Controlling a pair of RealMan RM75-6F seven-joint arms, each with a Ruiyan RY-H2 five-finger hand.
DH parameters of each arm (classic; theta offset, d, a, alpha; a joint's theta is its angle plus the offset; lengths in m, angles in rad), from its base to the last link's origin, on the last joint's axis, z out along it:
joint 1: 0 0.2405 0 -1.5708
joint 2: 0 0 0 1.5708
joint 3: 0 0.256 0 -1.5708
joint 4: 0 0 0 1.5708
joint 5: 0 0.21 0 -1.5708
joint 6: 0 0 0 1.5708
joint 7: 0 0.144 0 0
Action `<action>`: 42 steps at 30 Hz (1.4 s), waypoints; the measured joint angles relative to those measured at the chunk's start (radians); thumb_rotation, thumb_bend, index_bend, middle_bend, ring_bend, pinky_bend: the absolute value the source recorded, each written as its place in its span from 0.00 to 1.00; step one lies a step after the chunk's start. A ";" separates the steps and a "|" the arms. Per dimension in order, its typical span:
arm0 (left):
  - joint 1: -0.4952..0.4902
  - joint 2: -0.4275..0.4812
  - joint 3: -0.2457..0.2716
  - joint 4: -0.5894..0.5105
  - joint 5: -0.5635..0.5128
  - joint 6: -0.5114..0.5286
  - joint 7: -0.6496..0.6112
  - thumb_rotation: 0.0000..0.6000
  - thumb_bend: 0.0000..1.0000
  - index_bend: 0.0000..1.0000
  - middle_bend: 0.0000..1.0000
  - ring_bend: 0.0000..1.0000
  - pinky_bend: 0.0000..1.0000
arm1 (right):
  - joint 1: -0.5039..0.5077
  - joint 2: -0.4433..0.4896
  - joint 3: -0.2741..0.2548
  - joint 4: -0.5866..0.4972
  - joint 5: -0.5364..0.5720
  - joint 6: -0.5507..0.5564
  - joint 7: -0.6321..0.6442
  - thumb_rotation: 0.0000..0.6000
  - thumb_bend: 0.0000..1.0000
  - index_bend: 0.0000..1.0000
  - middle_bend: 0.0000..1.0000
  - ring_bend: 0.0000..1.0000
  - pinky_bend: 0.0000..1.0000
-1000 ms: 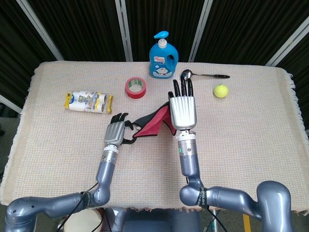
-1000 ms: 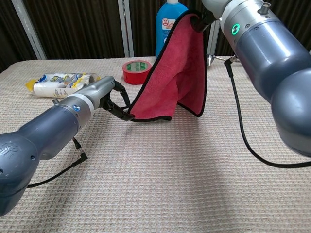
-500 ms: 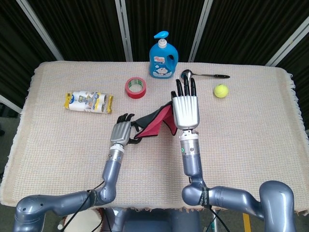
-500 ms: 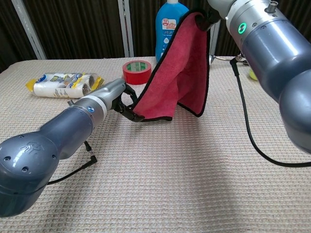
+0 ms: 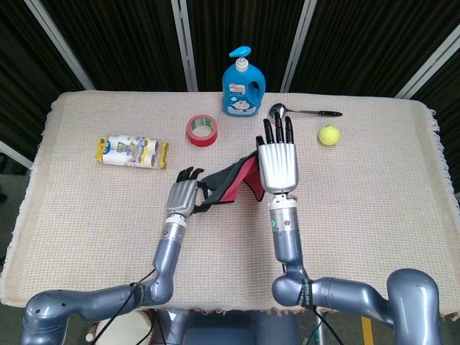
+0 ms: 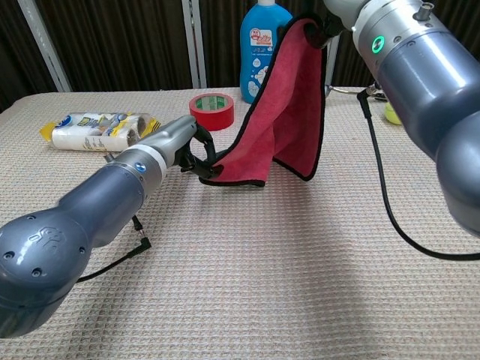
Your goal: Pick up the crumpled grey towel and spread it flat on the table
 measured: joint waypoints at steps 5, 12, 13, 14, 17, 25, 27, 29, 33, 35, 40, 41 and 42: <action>0.014 0.036 0.004 -0.032 0.007 0.009 0.003 1.00 0.37 0.65 0.12 0.00 0.02 | -0.007 0.013 0.000 -0.027 0.002 0.010 -0.005 1.00 0.56 0.61 0.23 0.08 0.11; 0.030 0.124 0.003 -0.108 0.035 0.030 0.017 1.00 0.37 0.66 0.13 0.00 0.02 | -0.029 0.045 0.001 -0.065 0.016 0.019 -0.004 1.00 0.56 0.61 0.23 0.08 0.11; 0.031 0.144 -0.001 -0.125 0.039 0.031 0.021 1.00 0.37 0.66 0.13 0.00 0.02 | -0.035 0.053 0.000 -0.070 0.019 0.020 -0.003 1.00 0.56 0.61 0.23 0.08 0.11; 0.032 0.160 -0.005 -0.138 0.041 0.033 0.025 1.00 0.37 0.66 0.13 0.00 0.02 | -0.039 0.058 -0.001 -0.075 0.022 0.020 -0.002 1.00 0.56 0.61 0.23 0.08 0.11; 0.029 0.212 -0.021 -0.181 0.049 0.037 0.045 1.00 0.37 0.66 0.13 0.00 0.02 | -0.053 0.075 -0.004 -0.092 0.031 0.018 0.007 1.00 0.56 0.61 0.23 0.08 0.11; -0.007 0.325 -0.080 -0.283 0.043 0.052 0.122 1.00 0.37 0.67 0.13 0.00 0.02 | -0.073 0.108 -0.003 -0.137 0.051 0.010 0.039 1.00 0.56 0.61 0.23 0.08 0.11; -0.018 0.343 -0.091 -0.297 0.038 0.055 0.139 1.00 0.37 0.67 0.13 0.00 0.02 | -0.074 0.114 0.001 -0.141 0.054 0.008 0.044 1.00 0.56 0.61 0.23 0.08 0.11; -0.032 0.360 -0.103 -0.310 0.029 0.059 0.153 1.00 0.37 0.67 0.13 0.00 0.02 | -0.074 0.121 0.005 -0.146 0.059 0.005 0.049 1.00 0.56 0.61 0.23 0.08 0.11; -0.053 0.380 -0.119 -0.321 0.013 0.062 0.170 1.00 0.37 0.67 0.13 0.00 0.02 | -0.073 0.136 0.020 -0.150 0.074 -0.003 0.057 1.00 0.56 0.61 0.23 0.08 0.11; -0.065 0.389 -0.130 -0.327 -0.004 0.062 0.175 1.00 0.37 0.67 0.13 0.00 0.02 | -0.070 0.143 0.031 -0.150 0.083 -0.007 0.063 1.00 0.56 0.61 0.23 0.08 0.11; -0.102 0.405 -0.145 -0.329 -0.035 0.060 0.196 1.00 0.37 0.67 0.13 0.00 0.02 | -0.057 0.154 0.056 -0.139 0.107 -0.024 0.077 1.00 0.56 0.61 0.23 0.08 0.11; -0.109 0.406 -0.147 -0.327 -0.039 0.059 0.199 1.00 0.37 0.67 0.13 0.00 0.02 | -0.054 0.155 0.060 -0.134 0.112 -0.028 0.079 1.00 0.56 0.61 0.23 0.08 0.11; -0.116 0.407 -0.150 -0.324 -0.044 0.059 0.201 1.00 0.37 0.67 0.13 0.00 0.02 | -0.052 0.156 0.062 -0.129 0.115 -0.031 0.081 1.00 0.56 0.61 0.23 0.08 0.11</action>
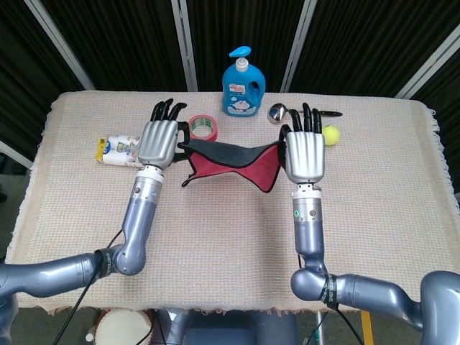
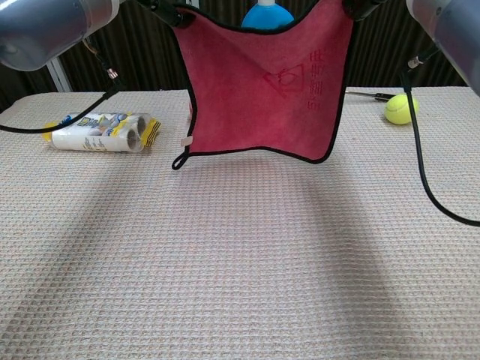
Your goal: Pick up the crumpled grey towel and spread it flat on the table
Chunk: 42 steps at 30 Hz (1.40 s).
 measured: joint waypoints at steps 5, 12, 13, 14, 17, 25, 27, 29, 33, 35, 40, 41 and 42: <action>-0.047 -0.005 -0.016 0.032 -0.023 -0.007 0.011 1.00 0.37 0.68 0.14 0.00 0.02 | 0.023 -0.002 0.022 0.049 0.027 -0.029 0.016 1.00 0.56 0.61 0.23 0.08 0.12; -0.122 -0.030 -0.037 0.120 -0.066 -0.022 0.019 1.00 0.37 0.68 0.14 0.00 0.02 | 0.081 -0.015 0.056 0.164 0.060 -0.087 0.044 1.00 0.56 0.61 0.23 0.08 0.12; -0.136 -0.037 -0.040 0.139 -0.071 -0.026 0.019 1.00 0.37 0.68 0.14 0.00 0.02 | 0.092 -0.019 0.060 0.189 0.065 -0.099 0.050 1.00 0.56 0.61 0.23 0.08 0.12; -0.146 -0.042 -0.041 0.154 -0.074 -0.029 0.019 1.00 0.37 0.68 0.14 0.00 0.02 | 0.101 -0.022 0.063 0.208 0.069 -0.108 0.055 1.00 0.56 0.61 0.23 0.08 0.12; -0.181 -0.061 -0.044 0.211 -0.081 -0.039 0.018 1.00 0.37 0.68 0.14 0.00 0.02 | 0.131 -0.036 0.073 0.274 0.081 -0.138 0.075 1.00 0.56 0.61 0.23 0.08 0.12; -0.256 -0.118 -0.039 0.340 -0.088 -0.073 -0.021 1.00 0.37 0.69 0.14 0.00 0.02 | 0.170 -0.065 0.071 0.394 0.094 -0.184 0.150 1.00 0.56 0.61 0.24 0.08 0.12; -0.250 -0.123 -0.021 0.334 -0.084 -0.071 -0.027 1.00 0.37 0.69 0.14 0.00 0.02 | 0.156 -0.064 0.051 0.387 0.090 -0.178 0.152 1.00 0.56 0.61 0.24 0.08 0.12; -0.235 -0.128 0.003 0.312 -0.079 -0.062 -0.034 1.00 0.37 0.69 0.14 0.00 0.02 | 0.130 -0.060 0.028 0.363 0.084 -0.162 0.157 1.00 0.56 0.61 0.24 0.08 0.12; -0.195 -0.129 0.046 0.238 -0.069 -0.033 -0.046 1.00 0.37 0.69 0.14 0.00 0.02 | 0.073 -0.045 -0.019 0.286 0.071 -0.119 0.160 1.00 0.56 0.61 0.24 0.08 0.12; -0.168 -0.125 0.071 0.184 -0.059 -0.011 -0.051 1.00 0.37 0.69 0.14 0.00 0.02 | 0.040 -0.032 -0.049 0.231 0.060 -0.090 0.158 1.00 0.56 0.61 0.24 0.09 0.12; -0.089 -0.101 0.145 0.034 -0.023 0.053 -0.064 1.00 0.37 0.69 0.14 0.00 0.02 | -0.043 0.007 -0.131 0.078 0.019 -0.012 0.143 1.00 0.56 0.61 0.24 0.09 0.12; -0.072 -0.094 0.160 0.007 -0.016 0.065 -0.067 1.00 0.37 0.69 0.14 0.00 0.02 | -0.057 0.013 -0.148 0.051 0.009 0.003 0.139 1.00 0.56 0.61 0.24 0.09 0.12; -0.055 -0.088 0.176 -0.020 -0.008 0.077 -0.070 1.00 0.37 0.69 0.14 0.00 0.02 | -0.072 0.019 -0.165 0.026 -0.002 0.017 0.136 1.00 0.56 0.61 0.24 0.09 0.12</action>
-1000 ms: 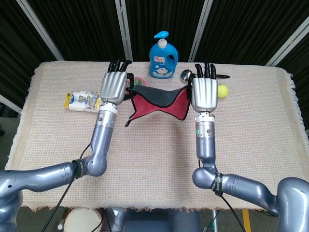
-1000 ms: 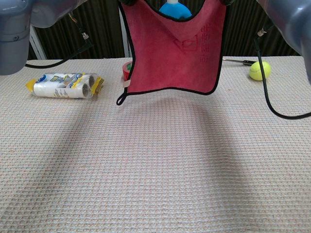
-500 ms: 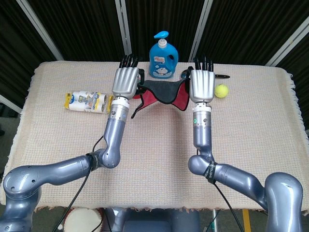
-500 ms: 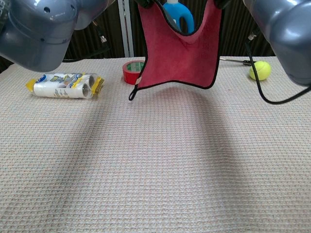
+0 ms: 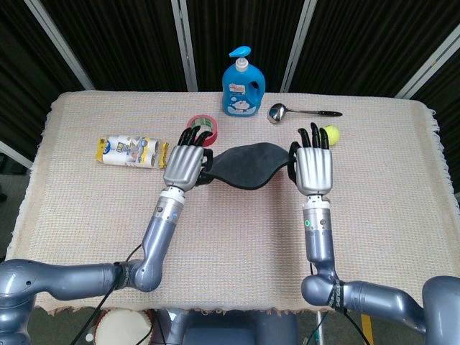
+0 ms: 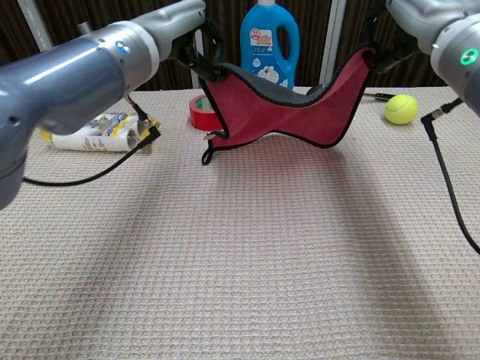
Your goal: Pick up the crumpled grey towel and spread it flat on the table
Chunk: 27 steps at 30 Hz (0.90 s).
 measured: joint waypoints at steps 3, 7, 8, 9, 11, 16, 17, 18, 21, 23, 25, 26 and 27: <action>0.057 0.026 0.057 -0.074 0.035 0.036 -0.012 1.00 0.37 0.69 0.14 0.00 0.02 | -0.043 0.016 -0.055 -0.066 -0.039 0.047 -0.013 1.00 0.56 0.61 0.24 0.09 0.12; 0.126 0.066 0.137 -0.146 0.102 0.074 -0.031 1.00 0.37 0.69 0.14 0.00 0.02 | -0.090 0.028 -0.115 -0.122 -0.089 0.094 -0.027 1.00 0.56 0.61 0.24 0.09 0.12; 0.139 0.075 0.153 -0.160 0.117 0.081 -0.036 1.00 0.37 0.69 0.14 0.00 0.02 | -0.100 0.030 -0.126 -0.132 -0.098 0.102 -0.029 1.00 0.56 0.61 0.24 0.09 0.12; 0.151 0.084 0.167 -0.173 0.132 0.087 -0.040 1.00 0.37 0.69 0.14 0.00 0.02 | -0.109 0.032 -0.136 -0.140 -0.107 0.108 -0.032 1.00 0.56 0.61 0.24 0.09 0.12; 0.175 0.105 0.192 -0.199 0.160 0.098 -0.048 1.00 0.37 0.69 0.14 0.00 0.02 | -0.126 0.038 -0.154 -0.156 -0.123 0.119 -0.035 1.00 0.56 0.61 0.24 0.09 0.12; 0.208 0.139 0.223 -0.248 0.216 0.117 -0.053 1.00 0.37 0.69 0.14 0.00 0.02 | -0.169 0.063 -0.184 -0.194 -0.157 0.140 -0.033 1.00 0.56 0.61 0.24 0.09 0.12; 0.213 0.143 0.226 -0.257 0.224 0.121 -0.054 1.00 0.37 0.69 0.14 0.00 0.02 | -0.175 0.066 -0.188 -0.199 -0.161 0.143 -0.032 1.00 0.56 0.61 0.24 0.09 0.12; 0.218 0.147 0.229 -0.266 0.231 0.123 -0.053 1.00 0.37 0.69 0.14 0.00 0.02 | -0.181 0.070 -0.193 -0.205 -0.165 0.144 -0.032 1.00 0.56 0.61 0.24 0.09 0.12; 0.231 0.155 0.241 -0.293 0.251 0.131 -0.046 1.00 0.37 0.69 0.14 0.00 0.02 | -0.201 0.080 -0.210 -0.226 -0.178 0.148 -0.030 1.00 0.56 0.61 0.24 0.09 0.12; 0.240 0.158 0.249 -0.312 0.265 0.136 -0.040 1.00 0.37 0.69 0.14 0.00 0.02 | -0.214 0.084 -0.225 -0.233 -0.191 0.151 -0.028 1.00 0.56 0.61 0.24 0.09 0.12; 0.250 0.157 0.261 -0.326 0.279 0.141 -0.035 1.00 0.37 0.69 0.14 0.00 0.02 | -0.228 0.085 -0.241 -0.238 -0.206 0.153 -0.025 1.00 0.56 0.61 0.24 0.09 0.12; 0.255 0.156 0.266 -0.330 0.285 0.142 -0.033 1.00 0.37 0.69 0.14 0.00 0.02 | -0.234 0.085 -0.248 -0.240 -0.212 0.154 -0.024 1.00 0.56 0.61 0.24 0.09 0.12; 0.259 0.155 0.272 -0.334 0.290 0.142 -0.031 1.00 0.37 0.69 0.14 0.00 0.02 | -0.240 0.085 -0.254 -0.242 -0.218 0.155 -0.023 1.00 0.56 0.61 0.24 0.09 0.12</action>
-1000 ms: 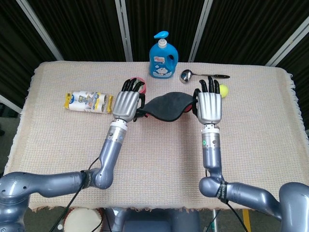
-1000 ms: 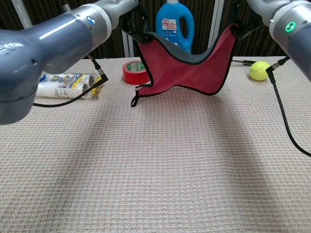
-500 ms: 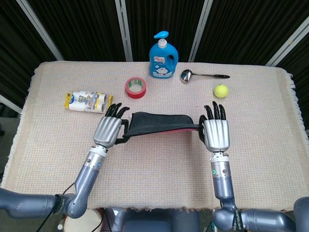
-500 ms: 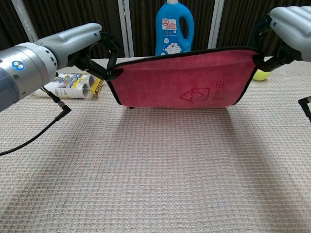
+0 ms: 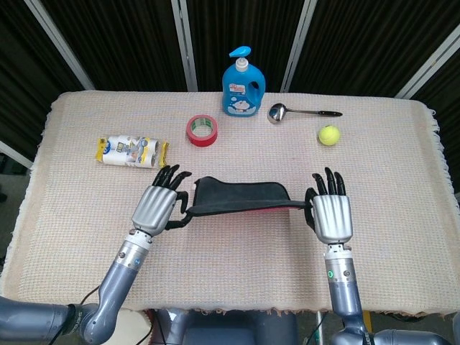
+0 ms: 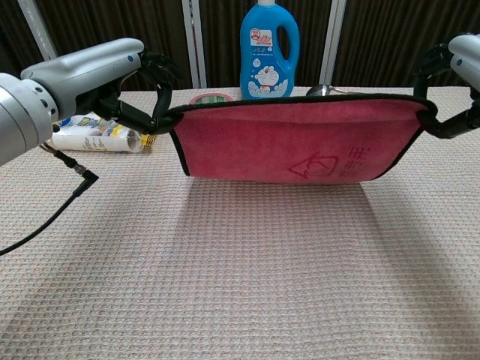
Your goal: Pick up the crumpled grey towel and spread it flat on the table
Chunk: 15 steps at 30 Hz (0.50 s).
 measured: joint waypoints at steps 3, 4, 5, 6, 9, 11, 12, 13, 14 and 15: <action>0.013 -0.007 0.018 -0.008 0.020 0.002 0.003 1.00 0.37 0.69 0.14 0.00 0.02 | -0.016 -0.001 -0.017 -0.008 -0.017 0.001 0.000 1.00 0.56 0.61 0.24 0.09 0.12; 0.020 -0.010 0.025 -0.010 0.028 0.003 0.002 1.00 0.37 0.69 0.14 0.00 0.02 | -0.022 -0.001 -0.022 -0.011 -0.025 0.001 -0.001 1.00 0.56 0.61 0.24 0.09 0.12; 0.025 -0.013 0.029 -0.011 0.034 0.004 0.002 1.00 0.37 0.69 0.14 0.00 0.02 | -0.025 -0.002 -0.025 -0.014 -0.031 0.001 -0.002 1.00 0.56 0.61 0.24 0.09 0.12; 0.030 -0.015 0.032 -0.011 0.039 0.005 0.000 1.00 0.37 0.69 0.14 0.00 0.02 | -0.029 -0.002 -0.028 -0.016 -0.037 0.002 -0.003 1.00 0.56 0.61 0.24 0.09 0.12; 0.043 -0.019 0.045 -0.010 0.054 0.004 -0.004 1.00 0.37 0.69 0.14 0.00 0.02 | -0.040 -0.003 -0.035 -0.023 -0.053 0.001 -0.010 1.00 0.56 0.61 0.24 0.09 0.12; 0.051 -0.020 0.051 -0.009 0.063 0.000 -0.006 1.00 0.37 0.69 0.14 0.00 0.02 | -0.047 -0.004 -0.040 -0.026 -0.061 0.000 -0.017 1.00 0.56 0.61 0.24 0.09 0.12; 0.053 -0.020 0.053 -0.008 0.066 -0.001 -0.007 1.00 0.37 0.69 0.14 0.00 0.02 | -0.051 -0.004 -0.042 -0.028 -0.065 0.000 -0.020 1.00 0.56 0.61 0.24 0.09 0.12; 0.057 -0.020 0.057 -0.007 0.072 -0.002 -0.009 1.00 0.37 0.69 0.14 0.00 0.02 | -0.055 -0.005 -0.046 -0.030 -0.068 -0.001 -0.023 1.00 0.56 0.61 0.24 0.09 0.12; 0.061 -0.020 0.060 -0.007 0.076 -0.003 -0.011 1.00 0.37 0.69 0.14 0.00 0.02 | -0.059 -0.006 -0.049 -0.031 -0.070 -0.002 -0.026 1.00 0.56 0.61 0.24 0.09 0.12; 0.064 -0.019 0.063 -0.007 0.081 -0.005 -0.012 1.00 0.37 0.69 0.14 0.00 0.02 | -0.063 -0.006 -0.052 -0.032 -0.073 -0.002 -0.029 1.00 0.56 0.61 0.24 0.09 0.12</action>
